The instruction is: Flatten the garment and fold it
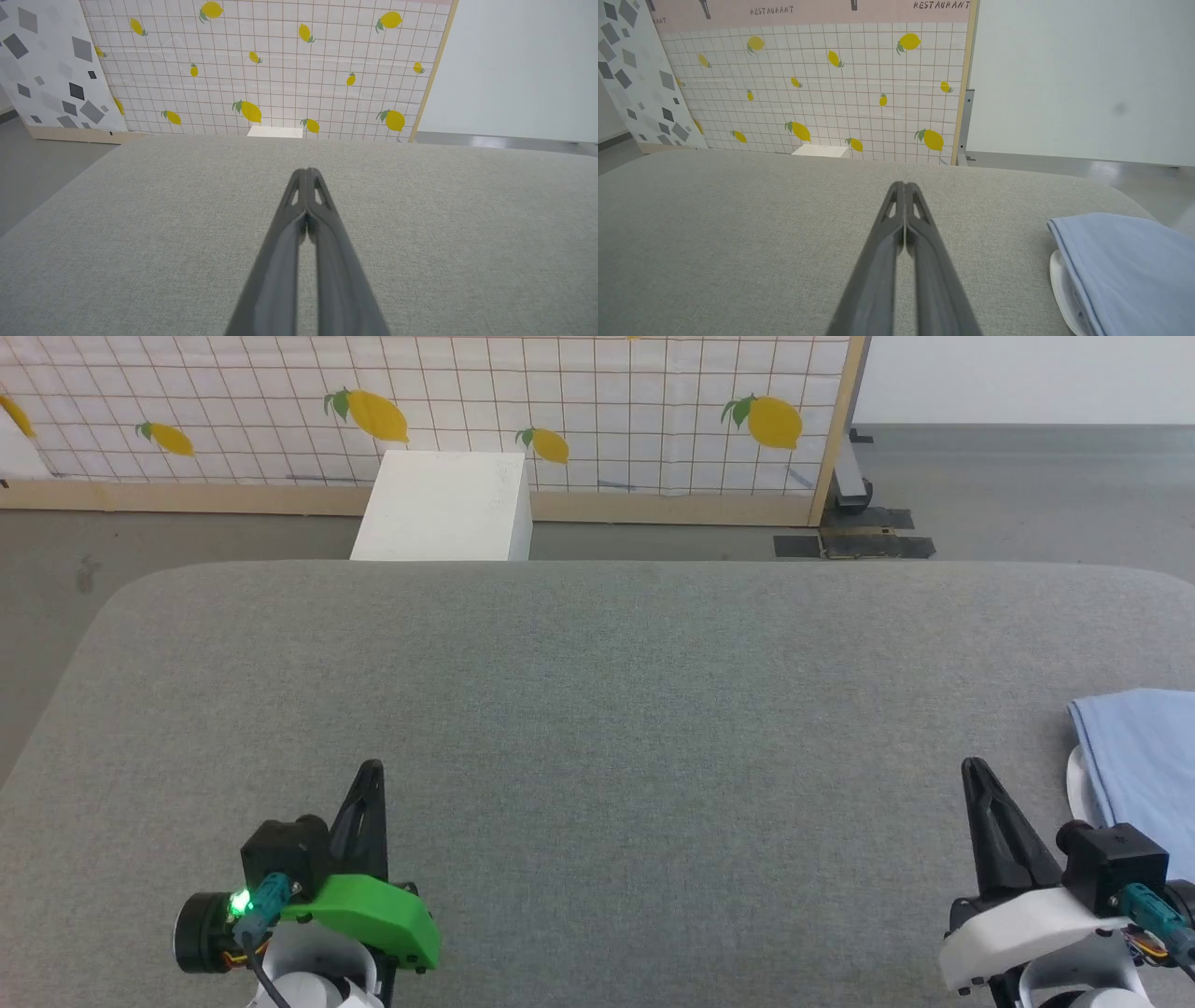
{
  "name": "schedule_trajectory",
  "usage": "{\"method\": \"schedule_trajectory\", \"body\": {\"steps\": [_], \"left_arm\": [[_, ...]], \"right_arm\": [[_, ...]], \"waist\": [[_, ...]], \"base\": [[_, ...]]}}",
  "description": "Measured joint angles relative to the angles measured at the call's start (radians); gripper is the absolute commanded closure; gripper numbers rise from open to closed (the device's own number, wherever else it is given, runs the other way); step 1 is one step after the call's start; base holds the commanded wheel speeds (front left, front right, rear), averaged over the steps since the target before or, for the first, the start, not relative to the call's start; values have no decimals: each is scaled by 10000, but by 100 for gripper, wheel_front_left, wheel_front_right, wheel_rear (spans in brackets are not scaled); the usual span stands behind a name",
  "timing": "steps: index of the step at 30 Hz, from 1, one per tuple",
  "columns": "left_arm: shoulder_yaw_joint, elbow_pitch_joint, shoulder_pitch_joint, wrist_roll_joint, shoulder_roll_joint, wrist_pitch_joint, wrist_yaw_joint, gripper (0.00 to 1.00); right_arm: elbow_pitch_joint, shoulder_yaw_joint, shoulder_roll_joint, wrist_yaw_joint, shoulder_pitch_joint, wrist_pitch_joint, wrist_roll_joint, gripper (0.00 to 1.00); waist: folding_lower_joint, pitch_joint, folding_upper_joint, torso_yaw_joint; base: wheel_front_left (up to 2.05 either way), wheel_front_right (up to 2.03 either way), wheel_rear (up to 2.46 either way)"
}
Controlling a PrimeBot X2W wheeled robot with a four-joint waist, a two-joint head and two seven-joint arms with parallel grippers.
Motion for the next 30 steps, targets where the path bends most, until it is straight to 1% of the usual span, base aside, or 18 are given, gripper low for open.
{"method": "schedule_trajectory", "body": {"steps": [9,30], "left_arm": [[69,-207,62,301,0,224,73,100],[203,-633,125,550,-2,660,130,100]], "right_arm": [[0,105,0,0,-101,125,-81,100],[0,322,0,0,-164,349,-259,100]], "waist": [[0,15,0,-4],[0,43,0,-11]], "base": [[0,0,0],[0,0,0]]}}
